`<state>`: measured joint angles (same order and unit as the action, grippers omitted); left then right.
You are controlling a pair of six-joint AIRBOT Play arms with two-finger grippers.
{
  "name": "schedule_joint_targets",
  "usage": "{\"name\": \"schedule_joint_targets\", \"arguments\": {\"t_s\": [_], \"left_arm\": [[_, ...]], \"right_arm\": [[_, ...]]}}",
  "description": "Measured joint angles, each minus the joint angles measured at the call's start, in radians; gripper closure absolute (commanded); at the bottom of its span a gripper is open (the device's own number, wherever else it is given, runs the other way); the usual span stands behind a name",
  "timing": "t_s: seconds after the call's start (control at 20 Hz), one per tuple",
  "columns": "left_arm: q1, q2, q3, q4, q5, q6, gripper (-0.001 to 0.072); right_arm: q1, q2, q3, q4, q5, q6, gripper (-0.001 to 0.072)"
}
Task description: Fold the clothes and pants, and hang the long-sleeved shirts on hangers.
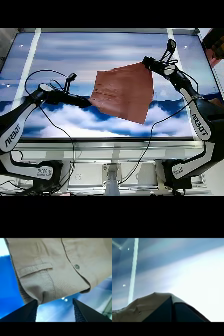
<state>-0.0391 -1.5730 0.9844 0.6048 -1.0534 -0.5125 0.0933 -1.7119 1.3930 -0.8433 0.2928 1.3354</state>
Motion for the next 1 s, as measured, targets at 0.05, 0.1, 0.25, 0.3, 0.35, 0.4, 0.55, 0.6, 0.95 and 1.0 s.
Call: {"name": "schedule_joint_targets", "arguments": {"t_s": [0.05,0.1,0.25,0.3,0.35,0.4,0.55,0.6,0.95,1.0], "left_arm": [[-0.009,-0.006,0.0,0.0,-0.002,0.013,0.0394],[-0.015,-0.01,0.0,0.0,-0.003,0.027,0.0695],[-0.026,-0.01,0.004,0.0,-0.005,0.075,0.0689],[-0.027,0.0,0.01,0.0,-0.006,0.087,0.069],[-0.026,0.014,0.018,0.0,-0.006,0.092,0.069],[-0.024,0.037,0.03,0.0,-0.006,0.092,0.069],[-0.01,0.141,0.068,0.0,-0.011,0.009,0.0691],[-0.006,0.186,0.077,0.0,-0.015,-0.045,0.0691],[-0.044,0.353,0.092,0.149,-0.072,-0.412,0.069],[-0.057,0.332,0.085,0.174,-0.058,-0.441,0.069]], "right_arm": [[0.0,0.002,0.0,0.0,0.004,0.0,0.0704],[0.0,0.003,0.0,0.001,0.006,0.0,0.0704],[0.0,0.01,0.0,0.001,0.025,0.0,0.0704],[0.0,0.015,0.0,0.0,0.03,0.0,0.0704],[0.0,0.021,0.001,0.0,0.037,0.0,0.0704],[0.0,0.029,0.001,-0.001,0.044,-0.005,0.0703],[0.0,0.067,0.001,-0.003,0.056,-0.03,0.0704],[0.0,0.081,0.001,-0.004,0.062,-0.037,0.0704],[0.0,0.135,0.001,-0.057,0.133,-0.074,0.0704],[0.0,0.133,0.001,-0.074,0.134,-0.076,0.0704]]}}
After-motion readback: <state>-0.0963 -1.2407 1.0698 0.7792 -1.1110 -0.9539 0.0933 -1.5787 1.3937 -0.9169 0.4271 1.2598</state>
